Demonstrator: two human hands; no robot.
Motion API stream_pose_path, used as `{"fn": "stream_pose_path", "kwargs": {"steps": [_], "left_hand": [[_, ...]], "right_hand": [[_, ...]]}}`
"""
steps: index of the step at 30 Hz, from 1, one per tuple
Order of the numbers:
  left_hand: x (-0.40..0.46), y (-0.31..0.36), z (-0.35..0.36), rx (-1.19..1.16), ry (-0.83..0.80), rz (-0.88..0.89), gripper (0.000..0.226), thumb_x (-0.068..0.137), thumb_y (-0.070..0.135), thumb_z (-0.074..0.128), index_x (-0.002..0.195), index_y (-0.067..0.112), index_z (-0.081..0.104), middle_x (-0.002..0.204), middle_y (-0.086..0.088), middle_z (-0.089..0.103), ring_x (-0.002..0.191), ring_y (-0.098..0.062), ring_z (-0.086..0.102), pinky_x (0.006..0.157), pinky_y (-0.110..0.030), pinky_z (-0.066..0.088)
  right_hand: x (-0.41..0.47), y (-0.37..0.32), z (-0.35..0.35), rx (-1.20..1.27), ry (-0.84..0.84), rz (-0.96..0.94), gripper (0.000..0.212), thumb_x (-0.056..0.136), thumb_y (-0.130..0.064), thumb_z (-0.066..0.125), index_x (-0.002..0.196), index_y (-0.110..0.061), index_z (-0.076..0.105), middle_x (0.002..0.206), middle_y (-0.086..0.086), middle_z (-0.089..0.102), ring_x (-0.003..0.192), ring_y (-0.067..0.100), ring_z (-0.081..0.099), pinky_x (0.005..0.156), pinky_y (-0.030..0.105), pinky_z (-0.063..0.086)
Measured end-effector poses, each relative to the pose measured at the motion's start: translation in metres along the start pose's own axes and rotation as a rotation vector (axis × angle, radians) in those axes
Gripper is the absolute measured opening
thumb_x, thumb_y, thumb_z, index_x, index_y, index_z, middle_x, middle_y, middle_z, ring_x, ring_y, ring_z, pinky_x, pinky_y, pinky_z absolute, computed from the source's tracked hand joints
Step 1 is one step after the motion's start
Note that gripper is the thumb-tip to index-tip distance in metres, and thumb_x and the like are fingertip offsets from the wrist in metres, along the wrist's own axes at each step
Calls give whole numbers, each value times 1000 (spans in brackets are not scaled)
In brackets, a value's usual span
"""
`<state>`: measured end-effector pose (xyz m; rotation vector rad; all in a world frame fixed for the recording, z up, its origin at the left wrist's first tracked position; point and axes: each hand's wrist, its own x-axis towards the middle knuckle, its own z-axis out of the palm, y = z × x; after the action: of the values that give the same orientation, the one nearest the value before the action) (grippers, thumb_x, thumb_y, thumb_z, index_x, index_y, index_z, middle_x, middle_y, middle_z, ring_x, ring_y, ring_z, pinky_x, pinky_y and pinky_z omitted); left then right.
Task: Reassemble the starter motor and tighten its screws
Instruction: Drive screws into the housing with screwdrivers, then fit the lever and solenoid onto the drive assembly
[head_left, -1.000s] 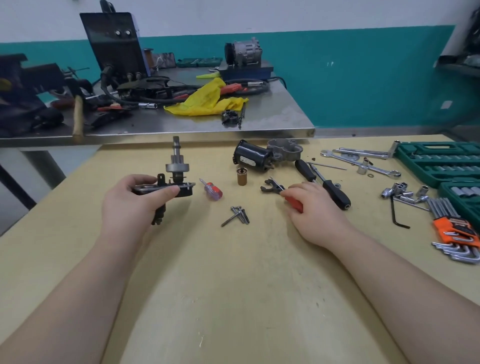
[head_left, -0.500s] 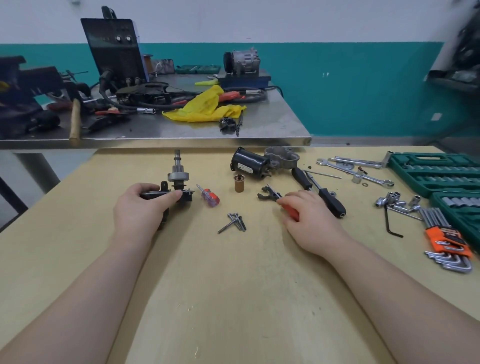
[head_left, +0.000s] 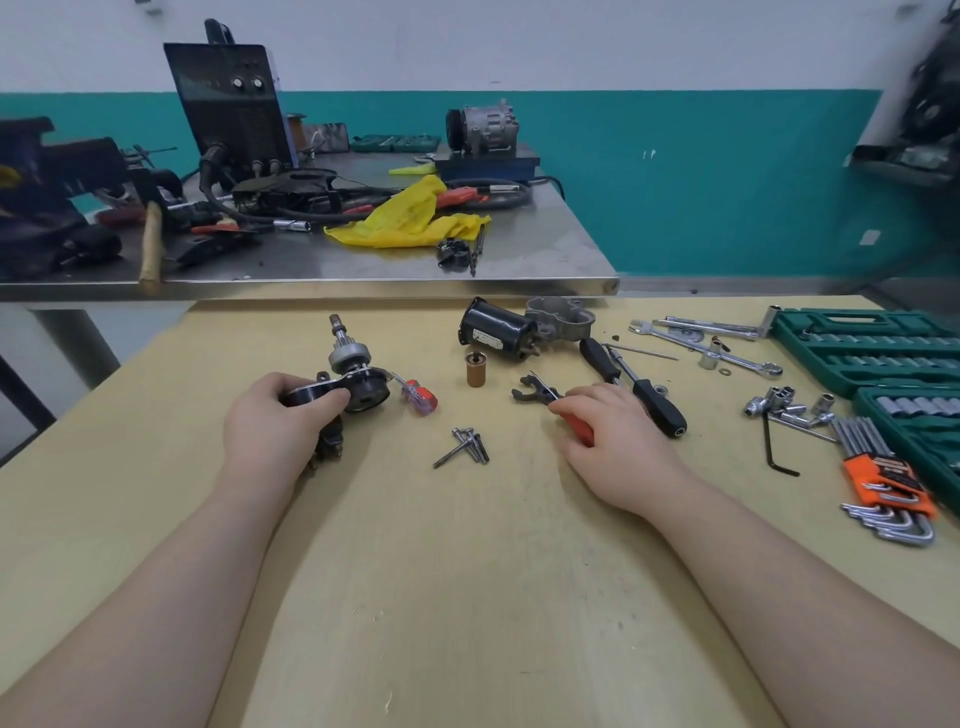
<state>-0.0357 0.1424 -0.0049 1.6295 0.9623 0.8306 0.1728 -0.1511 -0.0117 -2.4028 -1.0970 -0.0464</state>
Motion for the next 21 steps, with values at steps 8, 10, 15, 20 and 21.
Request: {"fn": "stream_pose_path", "kwargs": {"steps": [8,10,15,20,21], "left_hand": [[-1,1,6,95,7,96,22,76,38,78,96,34,70,85,-5,77,64,-26,75,51,-35,58],[-1,1,7,110,29,102,14,82,33,78,95,33,71,83,-1,77,63,-23,74,51,-29,53],[-1,3,4,114,102,49,7,88,34,75,92,29,74,82,7,77,67,-10,72,58,-28,49],[-1,6,3,100,134,-4,12,85,36,74,87,25,74,80,4,78,48,-12,67,44,-24,47],[-2,7,4,107,133,-8,12,85,36,74,88,24,73,82,3,78,49,-13,67,47,-25,48]], "right_hand": [[2,-2,-2,58,27,33,42,98,-19,64,138,-29,67,134,-14,61,136,13,43,114,28,31],[1,-3,-2,58,26,38,41,98,-20,64,138,-29,68,133,-14,61,135,13,43,112,27,32],[0,-3,-2,48,18,27,40,98,-21,66,136,-28,68,129,-14,61,134,13,43,113,28,33],[-1,-5,-4,42,17,34,40,97,-20,66,137,-28,68,129,-14,61,135,14,42,113,27,31],[-1,-5,-4,47,18,36,39,98,-20,65,136,-27,68,128,-13,61,135,14,43,112,26,31]]}}
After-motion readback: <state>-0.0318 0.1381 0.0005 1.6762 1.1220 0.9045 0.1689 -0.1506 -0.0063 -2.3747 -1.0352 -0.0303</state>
